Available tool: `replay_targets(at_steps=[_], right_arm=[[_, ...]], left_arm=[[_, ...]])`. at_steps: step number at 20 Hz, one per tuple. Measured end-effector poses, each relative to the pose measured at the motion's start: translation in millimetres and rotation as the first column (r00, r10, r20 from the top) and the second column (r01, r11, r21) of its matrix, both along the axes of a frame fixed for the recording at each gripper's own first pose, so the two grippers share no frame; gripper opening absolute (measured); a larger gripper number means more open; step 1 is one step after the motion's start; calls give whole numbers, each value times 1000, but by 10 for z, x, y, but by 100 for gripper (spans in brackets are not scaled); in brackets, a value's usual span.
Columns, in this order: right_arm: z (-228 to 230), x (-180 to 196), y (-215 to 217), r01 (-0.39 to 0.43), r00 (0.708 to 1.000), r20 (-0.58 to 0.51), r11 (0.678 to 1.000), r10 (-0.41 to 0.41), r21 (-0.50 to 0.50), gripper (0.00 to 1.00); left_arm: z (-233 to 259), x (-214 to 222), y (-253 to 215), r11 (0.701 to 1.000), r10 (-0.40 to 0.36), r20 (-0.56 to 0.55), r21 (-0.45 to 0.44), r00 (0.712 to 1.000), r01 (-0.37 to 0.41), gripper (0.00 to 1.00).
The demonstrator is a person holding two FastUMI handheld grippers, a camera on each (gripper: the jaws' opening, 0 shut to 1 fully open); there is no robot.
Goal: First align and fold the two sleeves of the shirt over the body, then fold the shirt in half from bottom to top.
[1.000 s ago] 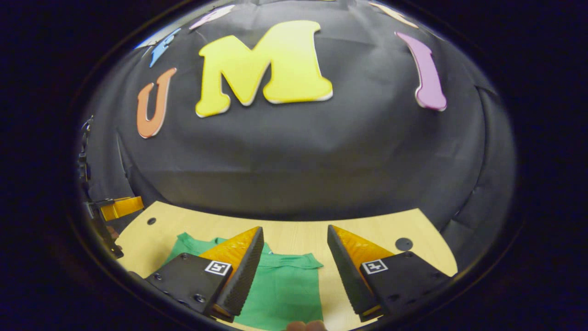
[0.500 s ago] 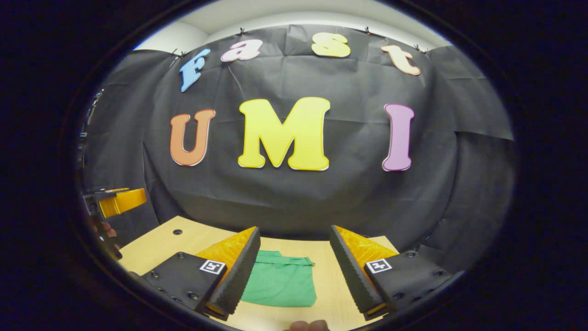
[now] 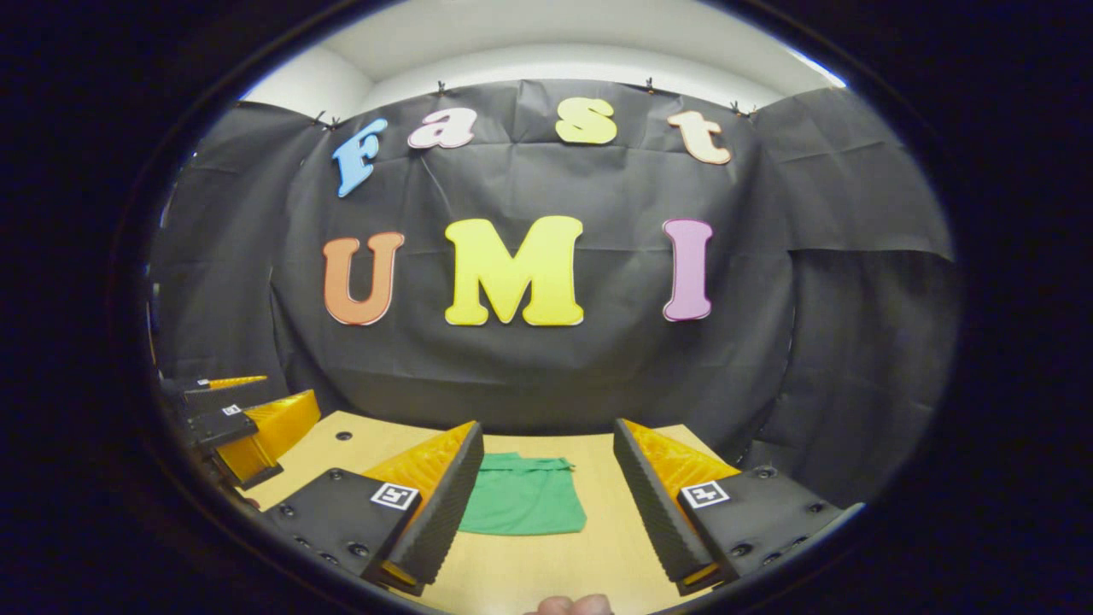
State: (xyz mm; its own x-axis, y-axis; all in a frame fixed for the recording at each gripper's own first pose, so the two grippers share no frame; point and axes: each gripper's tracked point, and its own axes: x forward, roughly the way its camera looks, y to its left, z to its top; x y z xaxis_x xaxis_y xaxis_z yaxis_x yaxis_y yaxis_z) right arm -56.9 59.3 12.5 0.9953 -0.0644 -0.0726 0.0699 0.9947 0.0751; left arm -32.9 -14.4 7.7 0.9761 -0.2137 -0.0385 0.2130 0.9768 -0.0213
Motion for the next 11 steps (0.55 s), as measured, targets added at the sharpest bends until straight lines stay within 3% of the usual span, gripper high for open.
replay_targets(at_steps=[4, 11], right_arm=[[67, -100, 1, 10, 1000, 10, 1000, -10, 12, 93], [216, -79, 154, -43, 998, 47, 999, 43, 12, 93]], left_arm=[[145, -139, -8, 1000, -9, 27, 0, 1000, 9, 98], [297, -125, 197, 998, 58, 35, 9, 998, -58, 98]])
